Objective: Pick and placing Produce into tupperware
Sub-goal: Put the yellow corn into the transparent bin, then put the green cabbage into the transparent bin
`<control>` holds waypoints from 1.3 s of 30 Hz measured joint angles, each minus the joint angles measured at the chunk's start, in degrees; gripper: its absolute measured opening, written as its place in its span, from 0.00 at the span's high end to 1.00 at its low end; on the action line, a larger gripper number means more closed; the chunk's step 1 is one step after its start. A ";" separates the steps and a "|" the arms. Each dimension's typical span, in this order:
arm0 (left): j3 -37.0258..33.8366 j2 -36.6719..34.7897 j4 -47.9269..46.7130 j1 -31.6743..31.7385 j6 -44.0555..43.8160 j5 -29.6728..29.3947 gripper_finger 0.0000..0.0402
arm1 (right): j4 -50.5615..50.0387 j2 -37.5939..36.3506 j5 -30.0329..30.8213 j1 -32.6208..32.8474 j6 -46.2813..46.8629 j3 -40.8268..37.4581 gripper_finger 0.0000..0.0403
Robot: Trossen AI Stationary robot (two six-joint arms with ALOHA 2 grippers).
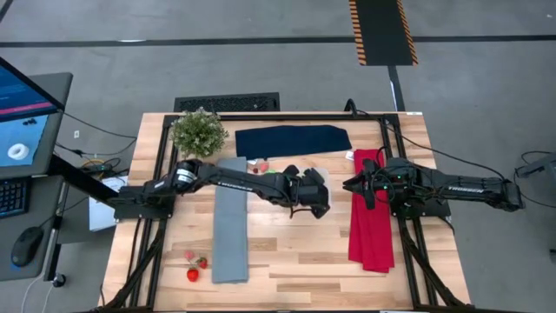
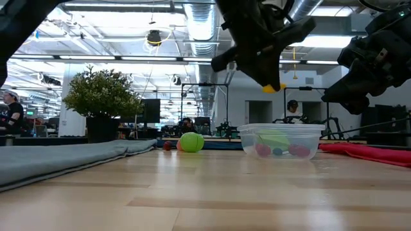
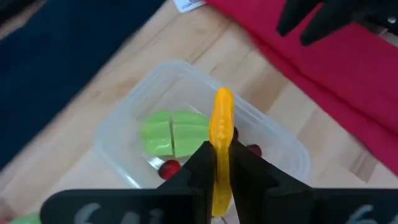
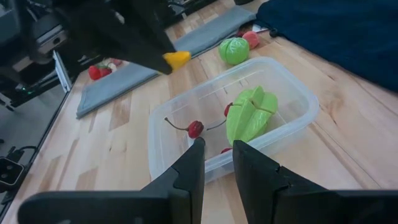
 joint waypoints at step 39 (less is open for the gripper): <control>-1.70 -3.37 7.58 -18.62 12.46 -13.77 0.62 | -0.28 0.00 0.00 0.00 0.00 0.00 0.73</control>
